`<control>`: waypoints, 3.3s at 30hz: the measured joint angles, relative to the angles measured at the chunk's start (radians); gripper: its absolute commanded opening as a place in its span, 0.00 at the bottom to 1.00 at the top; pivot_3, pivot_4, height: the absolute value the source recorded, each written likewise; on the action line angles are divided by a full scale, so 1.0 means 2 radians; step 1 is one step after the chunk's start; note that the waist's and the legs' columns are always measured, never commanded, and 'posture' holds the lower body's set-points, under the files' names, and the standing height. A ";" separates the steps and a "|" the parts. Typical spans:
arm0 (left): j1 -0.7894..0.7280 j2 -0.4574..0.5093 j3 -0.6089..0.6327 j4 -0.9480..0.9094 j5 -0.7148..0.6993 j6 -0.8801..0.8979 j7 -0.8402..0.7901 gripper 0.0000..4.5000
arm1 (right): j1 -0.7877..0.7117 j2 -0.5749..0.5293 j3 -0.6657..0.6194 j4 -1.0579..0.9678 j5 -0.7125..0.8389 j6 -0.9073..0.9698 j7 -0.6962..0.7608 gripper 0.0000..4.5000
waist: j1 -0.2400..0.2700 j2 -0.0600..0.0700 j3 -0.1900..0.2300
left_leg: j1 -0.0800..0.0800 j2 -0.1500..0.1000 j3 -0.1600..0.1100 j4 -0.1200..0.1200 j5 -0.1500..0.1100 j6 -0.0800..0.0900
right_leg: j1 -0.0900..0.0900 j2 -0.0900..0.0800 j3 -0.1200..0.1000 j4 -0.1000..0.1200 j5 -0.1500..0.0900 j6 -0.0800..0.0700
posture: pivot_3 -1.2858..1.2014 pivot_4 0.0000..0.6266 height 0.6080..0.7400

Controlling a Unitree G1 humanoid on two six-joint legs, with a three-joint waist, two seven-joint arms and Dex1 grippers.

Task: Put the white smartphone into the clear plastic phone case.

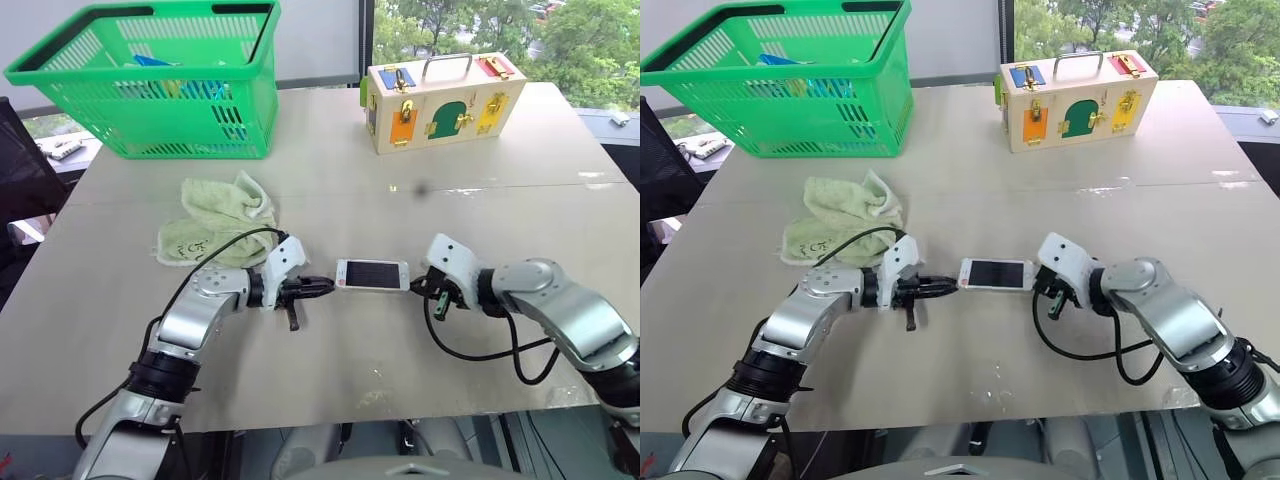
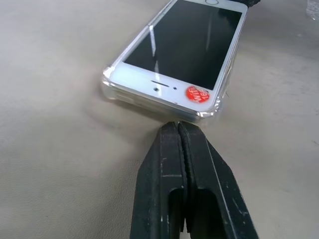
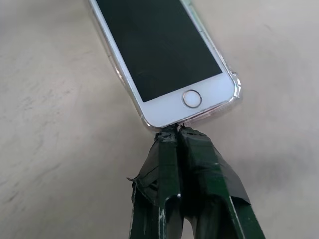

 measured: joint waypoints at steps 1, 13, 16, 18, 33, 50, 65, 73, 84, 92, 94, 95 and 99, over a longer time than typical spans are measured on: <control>0.000 0.000 0.000 0.000 0.001 0.000 0.000 0.01 | -0.001 0.000 0.001 0.001 -0.001 0.000 0.001 0.01 | 0.000 0.000 0.000 | 0.000 0.000 0.000 0.000 0.000 0.000 | 0.000 0.000 0.000 0.000 0.000 0.000 | 0.52 0.24 1.00; 0.013 0.006 0.007 0.002 0.004 -0.022 -0.002 0.01 | -0.028 -0.018 0.042 0.011 -0.040 -0.038 0.032 0.01 | -0.002 0.000 0.000 | 0.001 0.000 0.000 0.001 0.000 0.001 | 0.001 0.000 0.000 0.000 0.000 0.000 | 0.52 0.24 1.00; 0.013 0.019 0.008 0.006 0.001 -0.027 -0.008 0.01 | -0.025 -0.022 0.042 0.011 -0.040 -0.039 0.036 0.01 | -0.005 0.000 0.000 | 0.001 0.000 0.000 0.001 0.000 0.000 | 0.001 0.000 0.000 0.000 0.000 0.000 | 0.52 0.24 1.00; 0.013 0.024 0.010 0.010 0.000 -0.029 -0.012 0.01 | -0.025 -0.023 0.041 0.011 -0.040 -0.039 0.038 0.01 | -0.007 0.000 0.000 | 0.001 0.000 0.000 0.001 0.000 0.000 | 0.001 0.000 0.000 0.000 0.000 0.000 | 0.52 0.24 1.00; 0.011 0.035 0.011 0.014 -0.012 -0.020 -0.015 0.01 | -0.028 -0.017 0.023 0.011 -0.040 -0.038 0.039 0.01 | -0.014 0.000 0.000 | 0.001 0.001 0.000 0.001 0.000 0.001 | 0.001 0.001 0.000 0.001 0.000 -0.001 | 0.52 0.24 1.00; 0.001 -0.013 0.007 -0.099 -0.063 0.071 0.023 0.01 | -0.028 0.054 -0.044 0.016 0.034 -0.005 0.023 0.01 | -0.008 0.000 0.000 | 0.000 0.000 0.000 0.004 0.000 0.001 | 0.001 0.001 0.000 0.001 0.001 0.000 | 0.52 0.24 1.00; -0.028 -0.021 -0.029 -0.024 -0.009 0.047 0.042 0.01 | -0.081 0.045 0.035 0.112 0.005 -0.050 0.067 0.01 | -0.012 0.000 0.000 | 0.001 0.000 0.000 0.006 0.000 0.001 | 0.002 0.001 0.000 0.003 0.001 0.000 | 0.52 0.24 1.00; -0.019 -0.025 -0.029 -0.014 -0.004 0.019 0.045 0.01 | -0.148 0.039 0.083 0.186 -0.011 -0.055 0.133 0.01 | -0.013 0.000 -0.001 | 0.004 0.000 0.000 0.006 -0.001 0.001 | 0.005 0.001 -0.001 0.003 0.001 0.000 | 0.52 0.24 1.00; -0.006 -0.038 -0.031 0.018 0.010 -0.026 0.050 0.01 | -0.203 0.047 0.140 0.271 -0.073 -0.097 0.221 0.01 | -0.012 0.000 -0.013 | 0.010 0.000 0.000 0.003 -0.002 -0.001 | 0.010 0.001 0.000 0.002 -0.001 0.002 | 0.52 0.24 1.00; 0.001 -0.040 -0.032 0.027 0.015 -0.031 0.054 0.01 | -0.208 0.082 0.142 0.311 -0.114 -0.112 0.248 0.01 | -0.013 0.000 -0.020 | 0.017 0.001 0.000 -0.002 -0.002 -0.001 | 0.016 0.001 0.001 0.000 -0.002 0.000 | 0.52 0.24 1.00; 0.001 -0.040 -0.032 0.026 0.016 -0.028 0.055 0.01 | -0.210 0.090 0.142 0.321 -0.122 -0.117 0.253 0.01 | -0.013 0.000 -0.022 | 0.018 0.001 0.000 -0.003 -0.002 -0.001 | 0.016 0.001 0.001 0.000 -0.002 0.000 | 0.52 0.24 1.00; 0.002 -0.040 -0.032 0.025 0.016 -0.024 0.056 0.01 | -0.212 0.095 0.142 0.329 -0.128 -0.121 0.259 0.01 | -0.014 0.000 -0.023 | 0.018 0.001 0.000 -0.003 -0.002 -0.001 | 0.016 0.001 0.001 0.000 -0.003 0.000 | 0.52 0.24 1.00; 0.004 -0.040 -0.031 0.024 0.017 -0.021 0.060 0.01 | -0.213 0.104 0.142 0.342 -0.144 -0.130 0.271 0.01 | -0.014 0.001 -0.027 | 0.018 0.002 0.000 -0.003 -0.002 -0.001 | 0.016 0.001 0.001 0.000 -0.003 -0.001 | 0.52 0.24 1.00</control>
